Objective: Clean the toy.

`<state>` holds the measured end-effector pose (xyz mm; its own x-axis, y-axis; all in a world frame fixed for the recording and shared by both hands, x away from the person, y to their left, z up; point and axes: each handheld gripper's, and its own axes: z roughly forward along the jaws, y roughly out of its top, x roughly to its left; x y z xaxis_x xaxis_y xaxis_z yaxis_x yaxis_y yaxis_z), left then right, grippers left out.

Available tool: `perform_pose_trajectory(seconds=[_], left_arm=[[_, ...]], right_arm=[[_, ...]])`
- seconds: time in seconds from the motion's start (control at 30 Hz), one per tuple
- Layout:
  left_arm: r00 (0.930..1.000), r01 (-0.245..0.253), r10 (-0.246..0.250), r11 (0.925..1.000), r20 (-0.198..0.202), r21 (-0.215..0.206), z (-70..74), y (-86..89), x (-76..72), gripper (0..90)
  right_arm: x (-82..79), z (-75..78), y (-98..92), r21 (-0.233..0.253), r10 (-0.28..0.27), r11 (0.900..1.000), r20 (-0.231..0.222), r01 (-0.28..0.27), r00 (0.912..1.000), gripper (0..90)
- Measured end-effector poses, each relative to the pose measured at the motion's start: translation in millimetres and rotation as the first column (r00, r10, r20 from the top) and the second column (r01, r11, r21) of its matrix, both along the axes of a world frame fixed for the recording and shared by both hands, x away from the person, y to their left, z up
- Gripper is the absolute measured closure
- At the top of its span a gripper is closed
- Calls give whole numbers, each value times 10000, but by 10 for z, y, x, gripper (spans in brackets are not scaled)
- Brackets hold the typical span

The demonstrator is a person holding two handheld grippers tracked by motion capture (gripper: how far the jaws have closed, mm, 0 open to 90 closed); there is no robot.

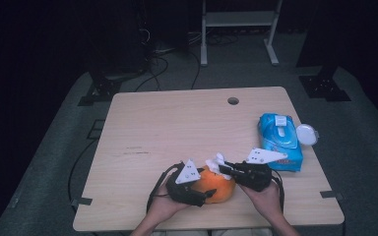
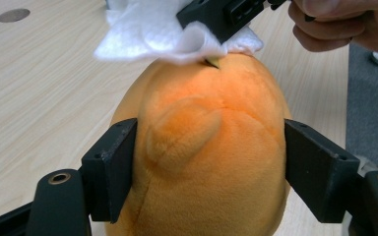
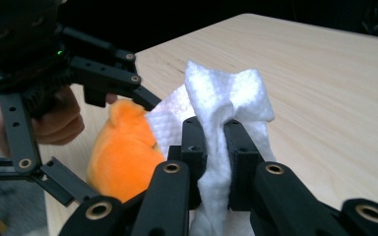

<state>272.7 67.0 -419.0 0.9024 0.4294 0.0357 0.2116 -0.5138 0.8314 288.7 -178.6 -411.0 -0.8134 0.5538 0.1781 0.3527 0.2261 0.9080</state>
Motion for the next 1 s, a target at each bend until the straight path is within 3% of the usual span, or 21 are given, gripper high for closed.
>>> perform_pose_trajectory(seconds=[0.1, 0.2, 0.3, 0.4, 0.43, 0.5, 0.53, 0.57, 0.6, 0.67, 0.77, 0.93, 1.0], left_arm=[[9982, 228, -248, 9991, 545, 365, -3, -38, -49, 307], [9954, 231, -297, 9971, 911, 725, -12, -27, -92, 352], [9966, 243, -291, 9977, 769, 631, -25, 20, -90, 377], [9976, 295, -325, 9983, 605, 498, -29, 43, -68, 369], [9985, 276, -295, 9987, 457, 419, -23, 46, -52, 342], [9999, 139, -139, 9998, -42, 152, 0, 13, -16, 206], [9998, 34, -31, 9998, -172, 172, 11, -9, -6, 136], [9997, 31, -26, 9997, -223, 230, 9, -25, -2, 120], [9999, 59, -55, 9993, -108, 359, -2, -25, -4, 132], [10000, 93, -91, 9992, -34, 392, -12, 29, -2, 253], [9995, -40, 47, 9997, -312, 229, -20, 126, 44, 330], [9965, -276, 270, 9996, -788, -73, -39, 254, 121, 343], [9972, -210, 208, 9998, -717, -13, -42, 256, 120, 344]], right_arm=[[-104, 57, 145, 58, 635, 9980, 259, -636, 9976, 806], [-196, 96, 343, -444, 1252, 9915, 653, -1224, 9900, 806], [-123, 60, 266, -347, 1043, 9941, 312, -1032, 9941, 807], [-11, 0, 53, -281, 168, 9995, -40, -169, 9999, 807], [16, -22, -9, -264, -23, 9997, -181, 18, 9998, 807], [22, -44, -38, -62, -96, 9999, -392, 94, 9992, 807], [0, -39, 0, -85, -15, 10000, -344, 12, 9994, 807], [-21, -31, 55, 9, 227, 9997, -268, -227, 9994, 807], [-44, -18, 111, 10, 455, 9990, -204, -454, 9988, 806], [-62, 2, 175, -286, 586, 9979, 58, -584, 9983, 806], [7, -47, 66, 36, 336, 9994, -282, -335, 9990, 806], [95, -169, -104, 79, -424, 9990, -821, 432, 9957, 806], [68, -143, -62, 224, -327, 9992, -701, 343, 9970, 806]])
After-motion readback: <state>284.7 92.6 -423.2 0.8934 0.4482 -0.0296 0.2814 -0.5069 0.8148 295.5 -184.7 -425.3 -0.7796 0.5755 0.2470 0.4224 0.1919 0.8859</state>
